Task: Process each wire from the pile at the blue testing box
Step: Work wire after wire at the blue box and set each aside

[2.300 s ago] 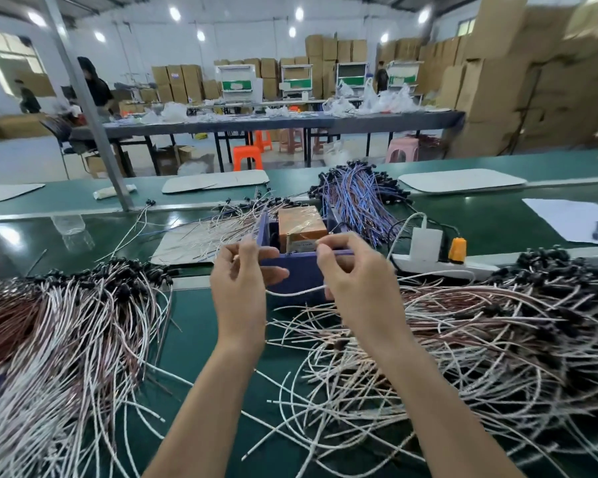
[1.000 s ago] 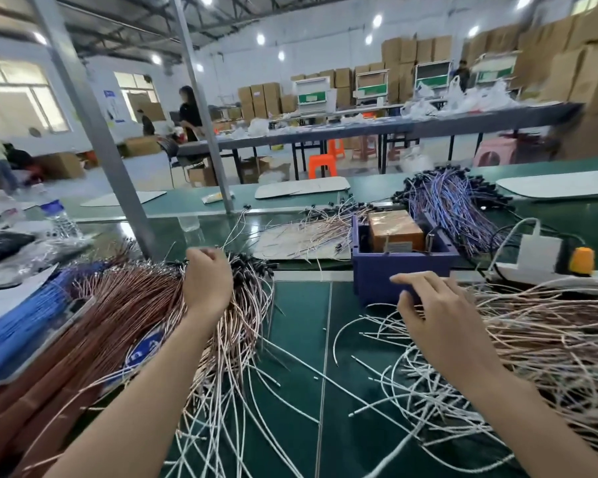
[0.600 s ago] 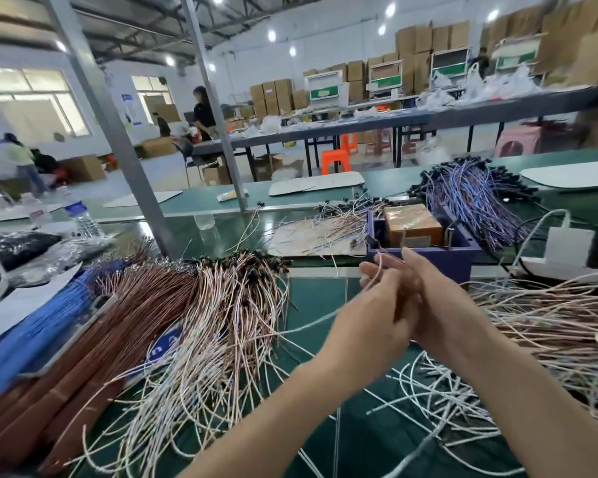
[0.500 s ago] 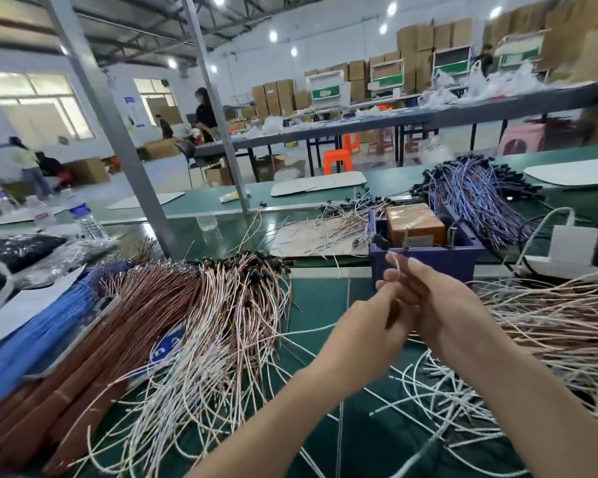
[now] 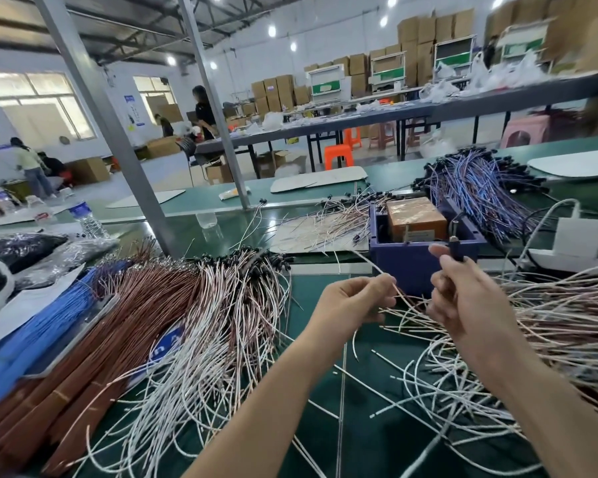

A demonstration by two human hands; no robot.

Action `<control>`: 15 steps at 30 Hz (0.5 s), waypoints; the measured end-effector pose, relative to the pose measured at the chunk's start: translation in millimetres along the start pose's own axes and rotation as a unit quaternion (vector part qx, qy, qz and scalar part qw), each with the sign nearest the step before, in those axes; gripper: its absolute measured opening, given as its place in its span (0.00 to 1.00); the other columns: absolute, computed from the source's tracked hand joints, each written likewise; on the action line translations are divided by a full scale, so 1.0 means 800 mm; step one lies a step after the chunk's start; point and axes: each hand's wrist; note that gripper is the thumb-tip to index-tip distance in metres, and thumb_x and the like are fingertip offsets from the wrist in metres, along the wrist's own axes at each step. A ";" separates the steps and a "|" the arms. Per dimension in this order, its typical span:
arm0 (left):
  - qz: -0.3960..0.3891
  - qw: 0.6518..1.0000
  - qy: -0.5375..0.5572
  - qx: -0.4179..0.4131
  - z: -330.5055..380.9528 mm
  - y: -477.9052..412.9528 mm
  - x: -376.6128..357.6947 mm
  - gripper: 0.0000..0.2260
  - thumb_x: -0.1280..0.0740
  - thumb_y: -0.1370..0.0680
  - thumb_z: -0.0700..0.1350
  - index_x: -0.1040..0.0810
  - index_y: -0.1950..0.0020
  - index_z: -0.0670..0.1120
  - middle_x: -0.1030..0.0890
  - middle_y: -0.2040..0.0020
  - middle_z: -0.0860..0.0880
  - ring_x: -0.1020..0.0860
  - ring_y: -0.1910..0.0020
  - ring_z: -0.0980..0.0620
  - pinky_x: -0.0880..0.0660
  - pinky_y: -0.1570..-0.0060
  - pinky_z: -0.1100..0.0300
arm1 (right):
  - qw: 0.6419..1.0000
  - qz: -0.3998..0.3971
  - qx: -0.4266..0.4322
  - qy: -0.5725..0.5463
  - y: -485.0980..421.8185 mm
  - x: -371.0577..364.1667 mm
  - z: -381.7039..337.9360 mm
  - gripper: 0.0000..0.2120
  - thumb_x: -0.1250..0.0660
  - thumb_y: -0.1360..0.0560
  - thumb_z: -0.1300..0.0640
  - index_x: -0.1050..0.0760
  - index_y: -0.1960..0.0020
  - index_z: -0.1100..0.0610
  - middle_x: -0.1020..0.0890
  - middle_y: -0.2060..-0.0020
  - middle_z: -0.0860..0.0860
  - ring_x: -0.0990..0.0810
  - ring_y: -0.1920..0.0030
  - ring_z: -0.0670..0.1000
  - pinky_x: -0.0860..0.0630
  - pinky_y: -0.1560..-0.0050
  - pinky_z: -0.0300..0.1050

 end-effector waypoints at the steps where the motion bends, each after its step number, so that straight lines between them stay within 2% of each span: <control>1: 0.012 1.000 -0.018 -0.009 -0.001 -0.002 -0.005 0.10 0.30 0.20 0.49 0.15 0.49 0.43 0.14 0.55 0.51 0.16 0.54 0.56 0.21 0.57 0.63 | 0.999 -0.005 0.022 0.041 0.003 0.001 0.003 0.10 0.41 0.15 0.54 0.23 0.38 0.49 0.28 0.68 0.46 0.36 0.73 0.44 0.35 0.68 0.41; 4: 0.015 0.999 0.037 0.008 -0.003 -0.004 -0.022 0.06 0.30 0.20 0.48 0.18 0.56 0.48 0.14 0.55 0.50 0.18 0.60 0.57 0.22 0.62 0.64 | 0.989 -0.020 0.068 0.129 0.008 0.000 0.009 0.10 0.39 0.16 0.54 0.22 0.41 0.44 0.25 0.66 0.45 0.33 0.72 0.42 0.32 0.68 0.39; 7: 0.020 0.990 0.136 0.034 -0.011 -0.006 -0.039 0.05 0.29 0.21 0.48 0.20 0.53 0.48 0.15 0.55 0.50 0.21 0.63 0.57 0.25 0.65 0.64 | 0.985 -0.024 0.091 0.145 0.012 -0.003 0.014 0.08 0.37 0.17 0.56 0.20 0.45 0.49 0.20 0.68 0.43 0.29 0.73 0.39 0.29 0.71 0.35; 9: 0.029 0.985 0.166 0.035 -0.019 -0.009 -0.050 0.05 0.29 0.21 0.47 0.20 0.51 0.47 0.15 0.56 0.50 0.22 0.63 0.57 0.26 0.66 0.64 | 0.983 -0.019 0.105 0.149 0.012 -0.001 0.017 0.07 0.37 0.18 0.55 0.19 0.49 0.49 0.18 0.67 0.43 0.25 0.71 0.38 0.28 0.70 0.31; 11: 0.040 0.990 0.133 0.010 -0.024 -0.013 -0.058 0.05 0.29 0.21 0.48 0.20 0.50 0.47 0.16 0.58 0.50 0.22 0.62 0.57 0.25 0.64 0.64 | 0.981 -0.012 0.114 0.155 0.011 0.003 0.019 0.08 0.36 0.18 0.53 0.19 0.50 0.47 0.17 0.64 0.44 0.22 0.67 0.38 0.25 0.68 0.32; 15: 0.018 0.995 -0.039 -0.091 -0.037 -0.020 -0.059 0.07 0.27 0.22 0.48 0.19 0.51 0.44 0.16 0.58 0.49 0.19 0.60 0.56 0.21 0.57 0.63 | 0.985 0.016 0.106 0.135 0.004 0.018 0.031 0.09 0.35 0.19 0.50 0.17 0.49 0.40 0.15 0.59 0.47 0.18 0.63 0.41 0.22 0.65 0.34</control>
Point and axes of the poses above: each hand's wrist, its own y-axis away from the middle knuckle, its own x-axis out of the back of the hand, z = x × y
